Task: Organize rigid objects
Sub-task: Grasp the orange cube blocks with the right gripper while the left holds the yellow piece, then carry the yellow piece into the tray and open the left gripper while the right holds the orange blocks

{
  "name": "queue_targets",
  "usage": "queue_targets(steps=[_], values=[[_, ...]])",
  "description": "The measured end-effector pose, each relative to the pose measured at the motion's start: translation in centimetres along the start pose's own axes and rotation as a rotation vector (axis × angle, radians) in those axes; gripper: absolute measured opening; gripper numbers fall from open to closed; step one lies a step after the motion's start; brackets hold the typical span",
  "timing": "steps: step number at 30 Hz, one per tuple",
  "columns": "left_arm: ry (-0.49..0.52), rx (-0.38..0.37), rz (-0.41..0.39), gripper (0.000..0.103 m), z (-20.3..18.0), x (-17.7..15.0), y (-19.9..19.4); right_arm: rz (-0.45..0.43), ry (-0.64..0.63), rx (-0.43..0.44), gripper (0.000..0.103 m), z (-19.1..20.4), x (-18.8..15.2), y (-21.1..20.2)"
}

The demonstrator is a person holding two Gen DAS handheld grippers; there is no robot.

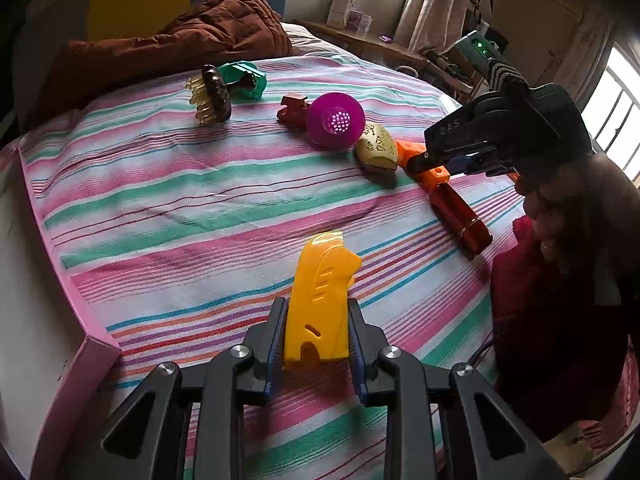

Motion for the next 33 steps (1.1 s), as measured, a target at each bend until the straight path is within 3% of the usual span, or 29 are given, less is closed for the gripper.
queue_targets(steps=[4, 12, 21, 33], values=[[-0.004, -0.001, -0.004, 0.027, 0.1, 0.0, -0.1, 0.005, 0.034, 0.027, 0.028, -0.5, -0.1, 0.1], [-0.007, 0.004, -0.008, 0.027, 0.1, 0.0, -0.4, -0.007, -0.032, -0.020, 0.029, 0.1, -0.6, 0.0], [-0.019, 0.065, -0.010, 0.027, 0.3, 0.0, -1.4, -0.018, -0.064, -0.042, 0.029, 0.3, -0.9, -0.1], [-0.043, 0.100, -0.120, 0.027, 0.9, 1.6, -6.4, -0.033, -0.112, -0.077, 0.028, 0.4, -1.5, -0.4]])
Point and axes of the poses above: each gripper's, at about its wrist camera, not at the fingertips, and y roughly the way its jaws point, z to its left, x to its top, the point moved 5 cm from there along y, roughly the way its jaws point, and after that the axes turned 1 degree about -x, right-handed, at the moved point
